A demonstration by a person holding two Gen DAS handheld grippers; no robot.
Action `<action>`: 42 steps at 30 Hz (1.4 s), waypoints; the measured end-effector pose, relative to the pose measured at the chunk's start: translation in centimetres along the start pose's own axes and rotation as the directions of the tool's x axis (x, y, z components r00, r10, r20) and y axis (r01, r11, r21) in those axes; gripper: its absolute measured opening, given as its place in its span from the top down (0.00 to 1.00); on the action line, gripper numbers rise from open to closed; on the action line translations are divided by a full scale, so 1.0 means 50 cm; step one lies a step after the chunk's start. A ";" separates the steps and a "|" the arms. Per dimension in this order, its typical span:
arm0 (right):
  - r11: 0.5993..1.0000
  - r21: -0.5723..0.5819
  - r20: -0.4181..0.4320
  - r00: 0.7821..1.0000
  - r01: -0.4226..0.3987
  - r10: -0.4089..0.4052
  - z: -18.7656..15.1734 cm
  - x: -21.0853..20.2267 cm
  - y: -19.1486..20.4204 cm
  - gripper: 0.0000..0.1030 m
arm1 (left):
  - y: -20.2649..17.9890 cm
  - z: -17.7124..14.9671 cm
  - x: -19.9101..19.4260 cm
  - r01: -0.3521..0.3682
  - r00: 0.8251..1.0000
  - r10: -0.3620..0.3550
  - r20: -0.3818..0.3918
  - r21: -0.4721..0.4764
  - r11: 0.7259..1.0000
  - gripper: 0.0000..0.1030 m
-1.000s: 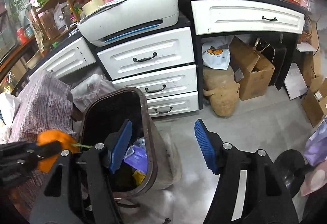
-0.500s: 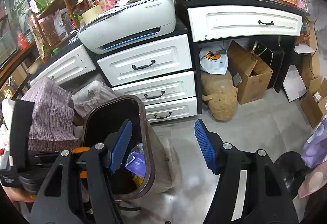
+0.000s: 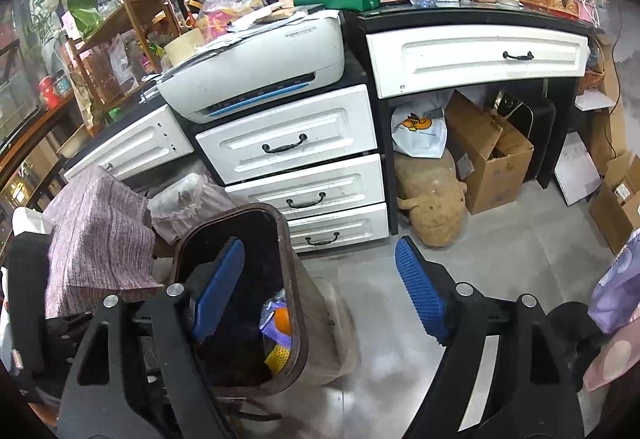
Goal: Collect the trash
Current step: 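Drop the orange peel into the black bin by opening the left gripper, then move both grippers back over the table toward the white tissue bag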
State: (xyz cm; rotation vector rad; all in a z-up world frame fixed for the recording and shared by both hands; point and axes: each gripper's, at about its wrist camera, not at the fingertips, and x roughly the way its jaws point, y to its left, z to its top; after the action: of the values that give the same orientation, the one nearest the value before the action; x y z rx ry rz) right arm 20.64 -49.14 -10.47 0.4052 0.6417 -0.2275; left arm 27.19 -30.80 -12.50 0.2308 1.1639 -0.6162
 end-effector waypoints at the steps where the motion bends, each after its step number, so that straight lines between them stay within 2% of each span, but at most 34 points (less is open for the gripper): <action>1: 1.000 -0.001 0.002 1.000 -0.004 0.004 0.001 -0.002 0.002 0.24 | 0.000 -0.005 -0.017 -0.012 1.000 0.012 0.024 0.001 1.000 0.13; 6: 1.000 -0.003 0.012 1.000 -0.024 0.024 0.008 -0.018 0.015 0.21 | -0.010 -0.033 -0.107 -0.033 0.989 0.026 0.143 0.044 0.998 0.11; 7: 1.000 -0.007 0.014 1.000 -0.025 0.025 0.008 -0.021 0.018 0.18 | -0.011 -0.042 -0.130 -0.027 0.985 0.019 0.170 0.045 0.999 0.10; 12: 0.998 -0.030 0.022 0.998 -0.057 0.057 0.010 -0.038 0.046 0.17 | 0.003 -0.075 -0.217 -0.005 0.965 0.001 0.262 0.014 1.000 0.09; 17: 0.992 -0.079 0.031 0.994 -0.100 0.103 0.010 -0.057 0.098 0.17 | 0.032 -0.108 -0.296 0.017 0.936 -0.004 0.351 -0.034 0.999 0.08; 21: 0.981 -0.128 0.031 0.988 -0.148 0.153 0.007 -0.070 0.152 0.16 | 0.063 -0.136 -0.340 -0.022 0.913 0.051 0.405 -0.076 0.997 0.08; 27: 0.956 -0.188 0.009 0.973 -0.223 0.229 -0.007 -0.085 0.236 0.15 | 0.137 -0.194 -0.379 -0.054 0.893 0.125 0.432 -0.174 0.983 0.07; 33: 0.905 -0.275 -0.056 0.945 -0.325 0.322 -0.032 -0.090 0.349 0.15 | 0.225 -0.273 -0.420 -0.109 0.864 0.240 0.442 -0.301 0.947 0.07; 36: 0.871 -0.320 -0.088 0.927 -0.372 0.364 -0.050 -0.096 0.406 0.15 | 0.273 -0.319 -0.434 -0.159 0.852 0.312 0.421 -0.360 0.919 0.07; 39: 0.832 -0.362 -0.130 0.907 -0.420 0.401 -0.067 -0.098 0.468 0.15 | 0.326 -0.360 -0.443 -0.234 0.835 0.400 0.379 -0.413 0.880 0.07; 42: 0.787 -0.397 -0.184 0.881 -0.473 0.437 -0.089 -0.101 0.529 0.15 | 0.374 -0.394 -0.454 -0.276 0.823 0.452 0.344 -0.454 0.847 0.07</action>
State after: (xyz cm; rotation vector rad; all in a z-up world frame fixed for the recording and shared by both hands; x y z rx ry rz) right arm 23.02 -23.08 -2.78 0.1285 0.6351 0.3989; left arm 16.46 1.36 -2.30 -0.0266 0.7428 -0.0662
